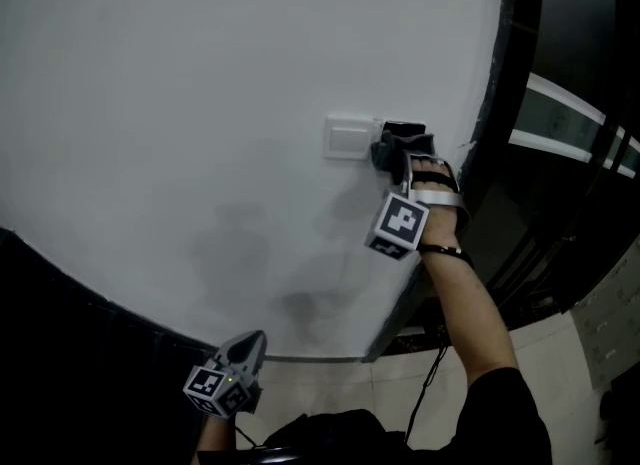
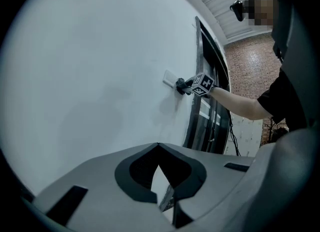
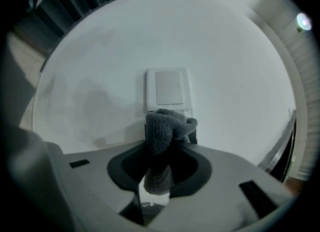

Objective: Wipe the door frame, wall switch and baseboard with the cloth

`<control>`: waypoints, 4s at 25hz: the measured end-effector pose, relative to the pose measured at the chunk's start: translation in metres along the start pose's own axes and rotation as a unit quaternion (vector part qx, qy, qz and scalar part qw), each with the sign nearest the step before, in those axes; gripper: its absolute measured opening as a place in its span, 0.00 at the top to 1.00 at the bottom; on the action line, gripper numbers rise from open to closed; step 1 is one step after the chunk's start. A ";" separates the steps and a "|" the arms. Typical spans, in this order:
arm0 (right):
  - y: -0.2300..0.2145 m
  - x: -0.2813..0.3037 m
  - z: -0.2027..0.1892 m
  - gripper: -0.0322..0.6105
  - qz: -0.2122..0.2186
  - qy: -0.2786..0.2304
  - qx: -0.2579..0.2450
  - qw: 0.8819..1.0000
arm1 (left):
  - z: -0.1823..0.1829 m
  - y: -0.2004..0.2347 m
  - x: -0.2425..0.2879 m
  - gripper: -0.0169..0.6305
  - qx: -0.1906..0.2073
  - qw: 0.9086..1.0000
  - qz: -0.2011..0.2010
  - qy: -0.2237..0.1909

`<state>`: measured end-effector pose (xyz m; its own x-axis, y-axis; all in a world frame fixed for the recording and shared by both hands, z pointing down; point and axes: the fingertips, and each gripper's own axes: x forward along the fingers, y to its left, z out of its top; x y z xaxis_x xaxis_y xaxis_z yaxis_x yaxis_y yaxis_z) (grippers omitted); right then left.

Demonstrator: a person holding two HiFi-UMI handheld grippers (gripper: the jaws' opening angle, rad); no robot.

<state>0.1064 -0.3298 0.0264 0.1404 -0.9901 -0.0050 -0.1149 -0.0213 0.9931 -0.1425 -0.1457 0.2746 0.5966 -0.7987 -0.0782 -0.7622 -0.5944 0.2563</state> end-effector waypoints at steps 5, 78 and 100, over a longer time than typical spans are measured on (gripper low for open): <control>0.013 0.003 -0.007 0.80 0.008 0.015 -0.010 1.000 | -0.005 0.000 -0.003 0.99 -0.009 1.000 -0.002 -0.001; -0.030 0.015 -0.044 0.80 0.255 -0.201 0.519 0.791 | -0.013 -0.021 0.014 0.99 -0.001 1.000 0.002 0.010; -0.034 -0.032 -0.018 0.81 0.254 -0.260 0.467 0.806 | -0.007 -0.021 0.014 0.99 0.013 1.000 0.009 0.016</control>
<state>0.1234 -0.2947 -0.0053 -0.5605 -0.8238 0.0848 -0.7527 0.5495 0.3627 -0.1162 -0.1439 0.2747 0.5907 -0.8058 -0.0423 -0.7785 -0.5829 0.2327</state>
